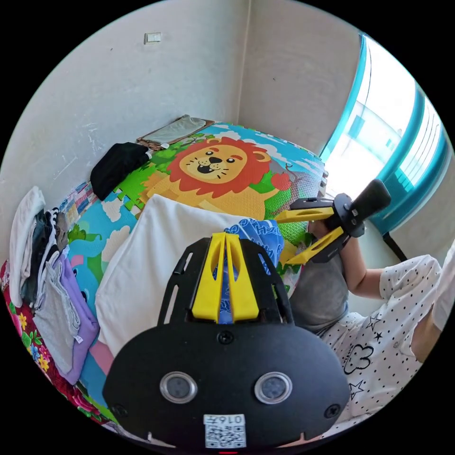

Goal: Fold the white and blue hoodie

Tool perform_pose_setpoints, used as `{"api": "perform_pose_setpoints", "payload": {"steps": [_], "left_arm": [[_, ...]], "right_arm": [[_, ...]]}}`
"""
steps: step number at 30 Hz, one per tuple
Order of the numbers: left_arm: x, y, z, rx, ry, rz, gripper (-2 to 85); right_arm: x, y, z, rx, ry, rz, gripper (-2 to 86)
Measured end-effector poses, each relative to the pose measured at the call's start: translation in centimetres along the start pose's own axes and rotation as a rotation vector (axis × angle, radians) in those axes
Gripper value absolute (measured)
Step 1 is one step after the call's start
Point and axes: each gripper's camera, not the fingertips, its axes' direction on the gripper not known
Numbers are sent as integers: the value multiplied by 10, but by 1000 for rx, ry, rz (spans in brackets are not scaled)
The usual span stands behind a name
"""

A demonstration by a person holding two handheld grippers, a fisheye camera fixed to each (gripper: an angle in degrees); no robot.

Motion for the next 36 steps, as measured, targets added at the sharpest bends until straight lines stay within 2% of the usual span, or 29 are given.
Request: {"api": "perform_pose_setpoints", "payload": {"steps": [3, 6, 12, 19, 24, 29, 34, 36], "left_arm": [[3, -12, -17, 65, 79, 19, -10], [3, -29, -14, 52, 163, 27, -10], [12, -59, -1, -16, 138, 37, -10], [28, -80, 6, -99, 167, 93, -10], [35, -80, 3, -74, 167, 132, -10], [39, -74, 1, -37, 180, 131, -10], [42, -60, 5, 18, 253, 62, -10], [49, -50, 3, 73, 234, 40, -10]], "right_arm": [[1, 8, -3, 0, -74, 57, 142], [-2, 14, -3, 21, -170, 87, 143], [-17, 26, -2, -6, -163, 55, 132], [-26, 38, -5, -58, -198, 35, 67], [-35, 41, -7, -67, -199, 0, 45], [-24, 43, -19, -45, -319, 15, 1], [-28, 31, -11, -239, -349, -138, -5], [-30, 34, -11, -251, -349, -152, -3]]}}
